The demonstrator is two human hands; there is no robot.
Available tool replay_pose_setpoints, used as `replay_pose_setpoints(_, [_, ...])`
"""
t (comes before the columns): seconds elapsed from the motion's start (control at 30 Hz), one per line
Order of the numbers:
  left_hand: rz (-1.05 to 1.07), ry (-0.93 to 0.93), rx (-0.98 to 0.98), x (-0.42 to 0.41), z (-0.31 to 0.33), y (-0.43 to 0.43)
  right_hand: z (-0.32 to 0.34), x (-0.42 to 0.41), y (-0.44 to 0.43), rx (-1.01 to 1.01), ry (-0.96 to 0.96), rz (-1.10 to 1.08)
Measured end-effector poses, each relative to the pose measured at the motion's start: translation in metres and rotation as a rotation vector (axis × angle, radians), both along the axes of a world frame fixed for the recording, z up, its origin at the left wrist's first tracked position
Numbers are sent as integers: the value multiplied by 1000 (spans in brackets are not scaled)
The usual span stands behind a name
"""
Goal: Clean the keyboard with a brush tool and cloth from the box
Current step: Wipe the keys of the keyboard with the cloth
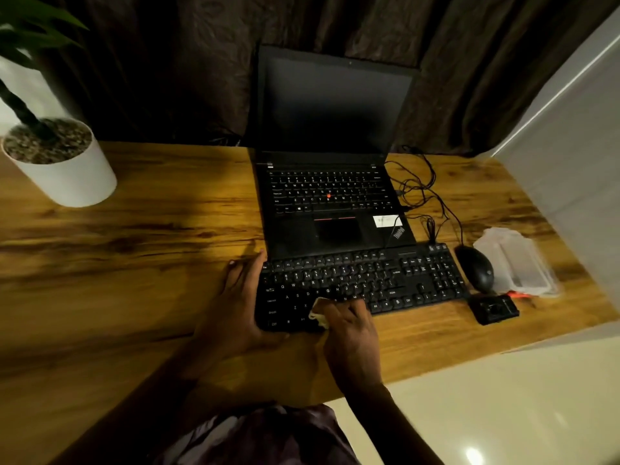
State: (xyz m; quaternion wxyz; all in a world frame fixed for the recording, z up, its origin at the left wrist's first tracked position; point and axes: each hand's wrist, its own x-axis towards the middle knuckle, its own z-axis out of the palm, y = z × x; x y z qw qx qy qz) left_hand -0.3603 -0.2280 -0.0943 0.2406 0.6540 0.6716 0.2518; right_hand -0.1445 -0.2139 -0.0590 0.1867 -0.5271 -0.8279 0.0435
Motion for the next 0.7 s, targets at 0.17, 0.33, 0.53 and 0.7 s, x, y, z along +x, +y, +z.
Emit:
replay_pose_setpoints(0.17, [-9, 23, -15, 0, 1, 2, -1, 23, 10, -50, -91, -96])
replay_pose_setpoints(0.33, [-33, 23, 4, -2, -1, 1, 2, 30, 17, -88, -93, -188])
replay_pose_setpoints(0.53, [-19, 3, -18, 0, -6, 2, 2, 27, 8, -47, -114, -42])
replay_pose_setpoints(0.7, [-28, 6, -1, -2, -6, 2, 2, 58, 25, -81, -125, -232])
